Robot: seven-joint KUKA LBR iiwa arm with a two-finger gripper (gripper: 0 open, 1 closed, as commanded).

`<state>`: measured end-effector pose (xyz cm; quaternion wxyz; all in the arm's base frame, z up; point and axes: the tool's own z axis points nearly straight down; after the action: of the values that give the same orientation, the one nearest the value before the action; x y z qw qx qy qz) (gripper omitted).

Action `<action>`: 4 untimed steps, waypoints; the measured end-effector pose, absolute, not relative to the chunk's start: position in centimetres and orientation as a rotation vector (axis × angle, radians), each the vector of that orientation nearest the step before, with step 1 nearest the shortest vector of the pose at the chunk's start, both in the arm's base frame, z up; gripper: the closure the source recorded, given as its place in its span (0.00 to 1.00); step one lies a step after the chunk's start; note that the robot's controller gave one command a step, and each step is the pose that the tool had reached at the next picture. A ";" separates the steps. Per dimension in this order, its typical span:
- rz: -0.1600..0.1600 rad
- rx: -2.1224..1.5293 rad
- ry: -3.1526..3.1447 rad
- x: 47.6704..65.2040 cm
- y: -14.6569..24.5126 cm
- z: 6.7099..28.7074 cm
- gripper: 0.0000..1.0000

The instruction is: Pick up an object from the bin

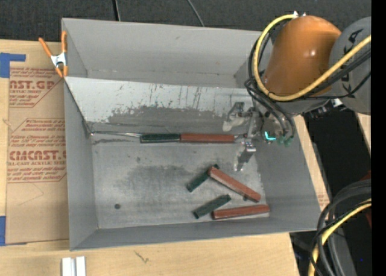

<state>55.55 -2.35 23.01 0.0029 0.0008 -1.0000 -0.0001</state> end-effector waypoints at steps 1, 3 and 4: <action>0.000 0.002 -3.144 55.7 -2.4 23.4 0.00; 0.001 0.166 -3.143 55.7 -2.4 13.0 0.00; 0.002 0.368 -3.136 56.9 -1.5 7.8 1.00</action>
Offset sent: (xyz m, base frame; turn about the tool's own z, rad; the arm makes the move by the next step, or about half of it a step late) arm 0.0158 -0.0026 -0.1601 -0.1111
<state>56.85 -1.49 7.81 -0.0081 0.1167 -0.9931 0.0006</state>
